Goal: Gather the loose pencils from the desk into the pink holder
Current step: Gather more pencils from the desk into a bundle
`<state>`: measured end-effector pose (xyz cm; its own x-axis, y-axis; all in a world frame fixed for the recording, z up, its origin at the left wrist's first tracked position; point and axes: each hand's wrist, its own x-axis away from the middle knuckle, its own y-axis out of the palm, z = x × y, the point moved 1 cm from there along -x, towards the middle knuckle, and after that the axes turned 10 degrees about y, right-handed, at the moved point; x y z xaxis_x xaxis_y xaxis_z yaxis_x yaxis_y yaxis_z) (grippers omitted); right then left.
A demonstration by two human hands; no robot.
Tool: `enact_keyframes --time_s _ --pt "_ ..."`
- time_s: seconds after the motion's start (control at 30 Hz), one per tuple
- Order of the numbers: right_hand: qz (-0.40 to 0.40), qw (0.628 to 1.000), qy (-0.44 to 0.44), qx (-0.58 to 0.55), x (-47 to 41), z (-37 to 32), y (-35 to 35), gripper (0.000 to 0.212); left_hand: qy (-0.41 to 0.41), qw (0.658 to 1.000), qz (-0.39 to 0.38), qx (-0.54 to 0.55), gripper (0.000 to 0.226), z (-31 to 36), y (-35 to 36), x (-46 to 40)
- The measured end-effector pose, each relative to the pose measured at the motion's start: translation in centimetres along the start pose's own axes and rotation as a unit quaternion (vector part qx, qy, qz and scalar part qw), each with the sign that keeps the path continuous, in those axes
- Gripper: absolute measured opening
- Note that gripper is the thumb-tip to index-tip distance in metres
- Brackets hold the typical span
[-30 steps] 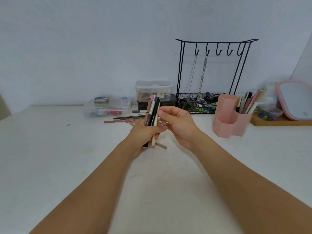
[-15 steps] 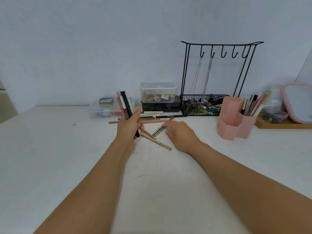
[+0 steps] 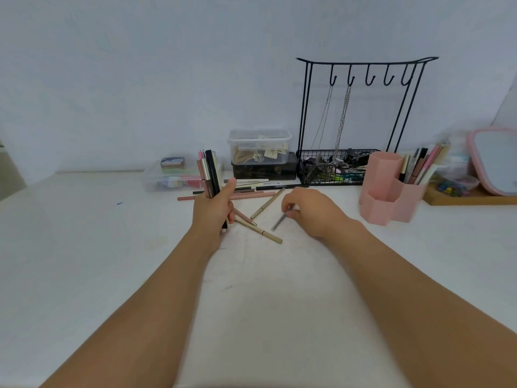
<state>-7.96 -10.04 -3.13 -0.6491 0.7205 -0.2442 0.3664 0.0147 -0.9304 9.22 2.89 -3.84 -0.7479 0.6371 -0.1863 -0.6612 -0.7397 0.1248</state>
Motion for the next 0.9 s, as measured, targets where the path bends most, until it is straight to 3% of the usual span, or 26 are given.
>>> enact_keyframes --time_s 0.17,0.27,0.37,0.47,0.57,0.77,0.9 --pt "-0.005 0.999 0.016 -0.027 0.3 0.8 -0.1 0.009 -0.008 1.0 -0.008 0.025 0.043 0.1 -0.1 0.1" --pt "0.069 0.982 0.042 -0.171 0.4 0.0 -0.8 0.012 -0.009 0.999 -0.02 0.042 0.049 0.4 0.3 0.5" --pt "0.095 0.929 0.035 -0.355 0.8 -2.4 -2.1 0.01 0.015 0.996 -0.068 0.052 0.047 0.7 1.5 1.3" --pt "0.049 0.834 0.023 -0.549 1.6 -4.6 -2.6 0.008 0.042 0.99 -0.128 0.045 0.044 0.9 2.4 2.2" --pt "0.028 0.787 0.025 -0.616 1.9 -5.4 -2.3 0.003 0.053 0.983 -0.169 0.043 0.032 1.2 2.5 2.8" --pt "-0.025 0.772 0.061 -0.633 2.2 -6.3 -1.1 0.007 0.046 0.982 -0.18 -0.017 0.018 0.6 2.5 2.6" --pt "-0.014 0.792 0.057 -0.607 2.7 -6.3 -1.3 0.013 0.059 0.981 -0.179 -0.045 0.025 0.5 2.7 2.4"
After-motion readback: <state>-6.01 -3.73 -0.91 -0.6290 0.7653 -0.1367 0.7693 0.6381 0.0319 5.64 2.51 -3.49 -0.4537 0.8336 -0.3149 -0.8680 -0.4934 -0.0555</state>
